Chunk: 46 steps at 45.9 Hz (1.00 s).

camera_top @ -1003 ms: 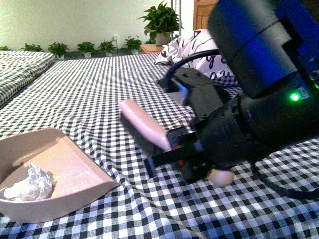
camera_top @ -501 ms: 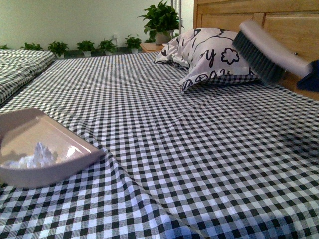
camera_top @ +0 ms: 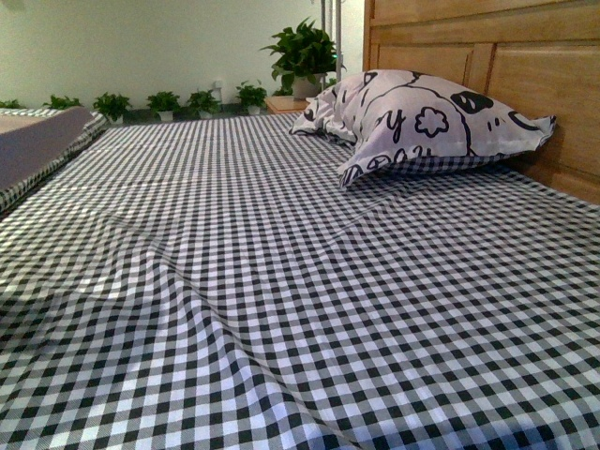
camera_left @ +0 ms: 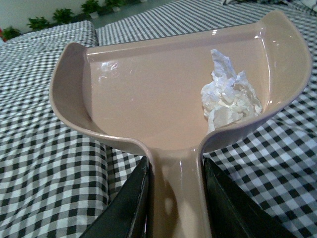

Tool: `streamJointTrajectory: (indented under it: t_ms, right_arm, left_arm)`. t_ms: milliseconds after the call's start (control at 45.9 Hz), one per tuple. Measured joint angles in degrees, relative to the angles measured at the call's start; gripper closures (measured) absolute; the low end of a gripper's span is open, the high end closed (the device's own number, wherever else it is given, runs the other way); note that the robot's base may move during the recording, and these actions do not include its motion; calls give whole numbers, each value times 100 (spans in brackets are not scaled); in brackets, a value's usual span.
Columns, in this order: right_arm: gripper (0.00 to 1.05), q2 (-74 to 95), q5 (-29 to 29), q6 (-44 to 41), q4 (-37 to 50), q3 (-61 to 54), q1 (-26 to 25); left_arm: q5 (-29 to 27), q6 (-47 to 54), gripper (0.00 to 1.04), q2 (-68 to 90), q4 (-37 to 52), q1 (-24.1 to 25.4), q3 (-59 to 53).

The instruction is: Clean up trash

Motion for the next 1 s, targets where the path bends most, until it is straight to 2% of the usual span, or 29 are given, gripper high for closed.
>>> streamJointTrajectory:
  t_ms: [65, 174, 262, 371, 458, 545, 654, 719, 828, 1003]
  right_arm:
    - [85, -249, -614, 101, -284, 0, -439]
    - [85, -590, -1191, 299, -804, 33, -922]
    - [85, -852, -1241, 614, -1080, 85, -994]
    - [85, -1204, -1163, 1071, -1263, 98, -850]
    - [85, -1600, -780, 1624, -1464, 186, -468]
    - [85, -1867, -59, 2127, -1679, 286, 157]
    - [85, -1989, 1303, 2656, -1722, 455, 1375]
    - [85, -1969, 1821, 2859, -1722, 496, 1897]
    - [85, -1932, 1969, 2966, -1685, 505, 2041]
    - [85, -1930, 1784, 2959, -1587, 507, 1799]
  left_arm:
    - [-144, -197, 76, -350, -9, -37, -118]
    - [-223, -428, 76, -938, -66, -87, -424]
    - [-262, -560, 76, -1401, -133, -94, -737]
    - [-269, -684, 76, -1853, -232, -44, -1027]
    - [-264, -798, 76, -2284, -378, 61, -1237]
    - [-232, -946, 76, -2706, -605, 188, -1364]
    - [-101, -1182, 76, -3281, -964, 326, -1473]
    - [42, -1327, 76, -3661, -1211, 376, -1493]
    - [240, -1497, 76, -4172, -1558, 424, -1493]
    - [590, -1808, 76, -4931, -2096, 540, -1493]
